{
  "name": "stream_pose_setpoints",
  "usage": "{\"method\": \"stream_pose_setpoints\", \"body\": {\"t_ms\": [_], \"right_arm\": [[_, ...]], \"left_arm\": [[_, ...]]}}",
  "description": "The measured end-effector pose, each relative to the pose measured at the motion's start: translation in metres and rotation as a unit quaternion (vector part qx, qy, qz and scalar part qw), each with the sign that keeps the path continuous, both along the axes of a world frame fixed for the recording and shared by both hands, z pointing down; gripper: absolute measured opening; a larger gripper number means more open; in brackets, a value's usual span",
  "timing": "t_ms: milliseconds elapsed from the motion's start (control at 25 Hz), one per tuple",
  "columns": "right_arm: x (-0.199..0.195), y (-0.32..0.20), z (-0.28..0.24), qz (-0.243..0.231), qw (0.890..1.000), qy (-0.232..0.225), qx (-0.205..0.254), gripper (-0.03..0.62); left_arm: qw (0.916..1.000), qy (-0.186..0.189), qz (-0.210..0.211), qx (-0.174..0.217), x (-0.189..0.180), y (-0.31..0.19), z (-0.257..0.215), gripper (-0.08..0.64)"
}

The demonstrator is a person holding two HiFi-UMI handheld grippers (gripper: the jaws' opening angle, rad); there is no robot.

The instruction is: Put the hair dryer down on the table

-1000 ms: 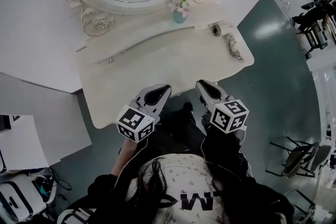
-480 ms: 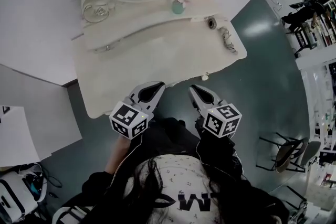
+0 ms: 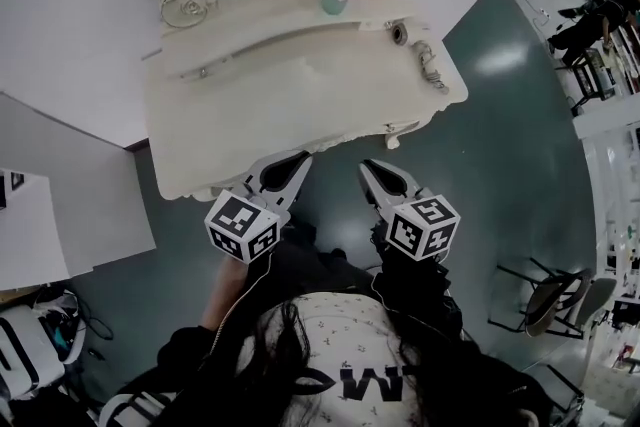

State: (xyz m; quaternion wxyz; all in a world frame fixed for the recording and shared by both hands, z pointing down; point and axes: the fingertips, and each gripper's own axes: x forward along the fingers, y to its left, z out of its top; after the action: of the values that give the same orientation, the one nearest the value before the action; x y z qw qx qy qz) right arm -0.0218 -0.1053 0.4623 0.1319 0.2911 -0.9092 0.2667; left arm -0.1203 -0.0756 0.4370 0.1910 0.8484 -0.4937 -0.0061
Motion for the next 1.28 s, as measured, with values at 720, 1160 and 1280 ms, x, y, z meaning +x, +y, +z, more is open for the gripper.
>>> {"method": "stream_pose_setpoints", "body": {"t_ms": [720, 1160, 1280], "right_arm": [[0.086, 0.079, -0.007, -0.072, 0.997, -0.033, 0.006, 0.037], [0.102, 0.130, -0.006, -0.124, 0.991, -0.050, 0.011, 0.037], [0.106, 0.140, -0.005, -0.136, 0.989, -0.049, 0.010, 0.037]], "left_arm": [[0.9989, -0.011, -0.046, 0.004, 0.107, 0.083, -0.016, 0.002], [0.9963, -0.024, -0.083, -0.001, 0.139, 0.140, -0.009, 0.002], [0.9959, -0.027, -0.087, -0.004, 0.146, 0.149, -0.007, 0.002]]}}
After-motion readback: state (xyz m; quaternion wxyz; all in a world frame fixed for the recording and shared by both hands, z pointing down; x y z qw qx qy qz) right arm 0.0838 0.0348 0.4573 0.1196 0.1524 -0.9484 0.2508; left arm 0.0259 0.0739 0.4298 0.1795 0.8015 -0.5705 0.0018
